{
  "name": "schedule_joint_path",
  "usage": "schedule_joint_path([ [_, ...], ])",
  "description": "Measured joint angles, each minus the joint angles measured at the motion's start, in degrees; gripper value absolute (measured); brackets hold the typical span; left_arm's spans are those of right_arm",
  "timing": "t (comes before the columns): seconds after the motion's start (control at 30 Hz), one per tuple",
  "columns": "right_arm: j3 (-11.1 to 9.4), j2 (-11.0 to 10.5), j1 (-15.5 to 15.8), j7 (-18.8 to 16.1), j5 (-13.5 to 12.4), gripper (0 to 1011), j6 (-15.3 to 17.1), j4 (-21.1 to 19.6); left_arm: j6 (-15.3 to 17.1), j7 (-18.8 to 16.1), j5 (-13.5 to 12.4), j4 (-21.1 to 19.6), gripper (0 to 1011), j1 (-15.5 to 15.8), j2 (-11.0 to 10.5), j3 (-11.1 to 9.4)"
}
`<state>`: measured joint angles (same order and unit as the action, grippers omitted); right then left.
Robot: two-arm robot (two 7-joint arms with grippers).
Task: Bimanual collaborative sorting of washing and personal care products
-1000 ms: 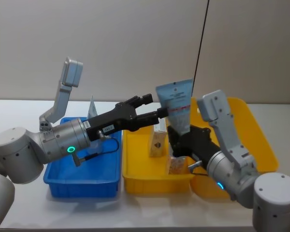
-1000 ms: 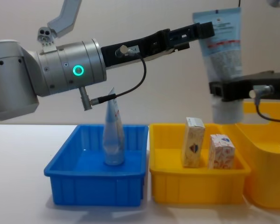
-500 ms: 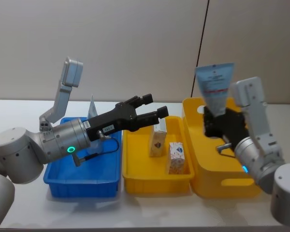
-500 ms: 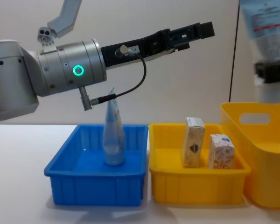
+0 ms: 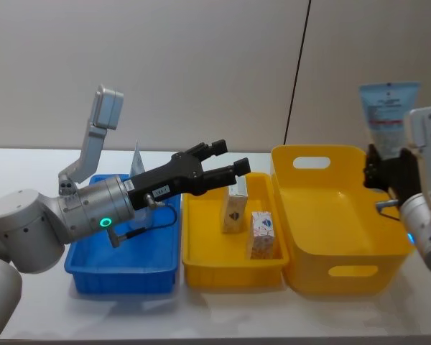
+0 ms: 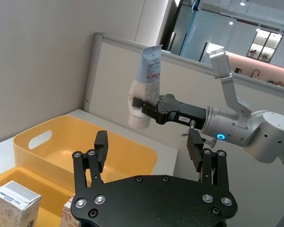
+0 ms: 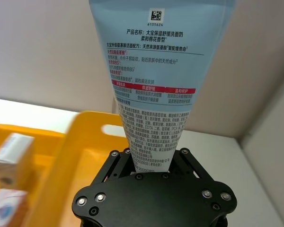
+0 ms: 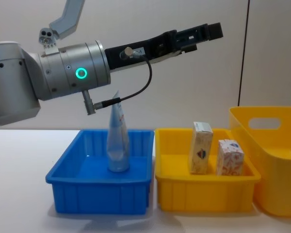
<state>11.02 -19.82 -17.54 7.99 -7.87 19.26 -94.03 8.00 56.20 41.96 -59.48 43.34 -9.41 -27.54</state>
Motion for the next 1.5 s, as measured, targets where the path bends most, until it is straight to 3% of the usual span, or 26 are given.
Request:
schedule_joint_path([
  [0.23,-2.41,0.02,0.56,2.48,0.82,210,1.46,1.67,0.00,0.00,0.00,0.00,1001,0.00,0.00,0.00],
  [0.47,-3.23,0.18,0.81,2.23,0.61,208,3.21,3.10,0.00,0.00,0.00,0.00,1001,0.00,0.00,0.00],
  [0.97,-1.40,0.42,-1.09,-3.97,-0.55,208,2.88,7.14,0.00,0.00,0.00,-0.01,1001,0.00,0.00,0.00],
  [1.27,-0.36,1.06,-2.39,-5.63,-0.50,206,2.29,9.38,0.00,0.00,0.00,0.00,1001,0.00,0.00,0.00],
  [1.43,-0.01,1.31,-2.91,-6.20,-0.42,329,2.05,10.25,0.00,0.00,0.00,0.00,1001,0.00,0.00,0.00],
  [1.5,0.07,1.37,-3.02,-6.32,-0.40,424,2.02,10.44,0.00,0.00,0.00,0.00,1001,0.00,0.00,0.00],
])
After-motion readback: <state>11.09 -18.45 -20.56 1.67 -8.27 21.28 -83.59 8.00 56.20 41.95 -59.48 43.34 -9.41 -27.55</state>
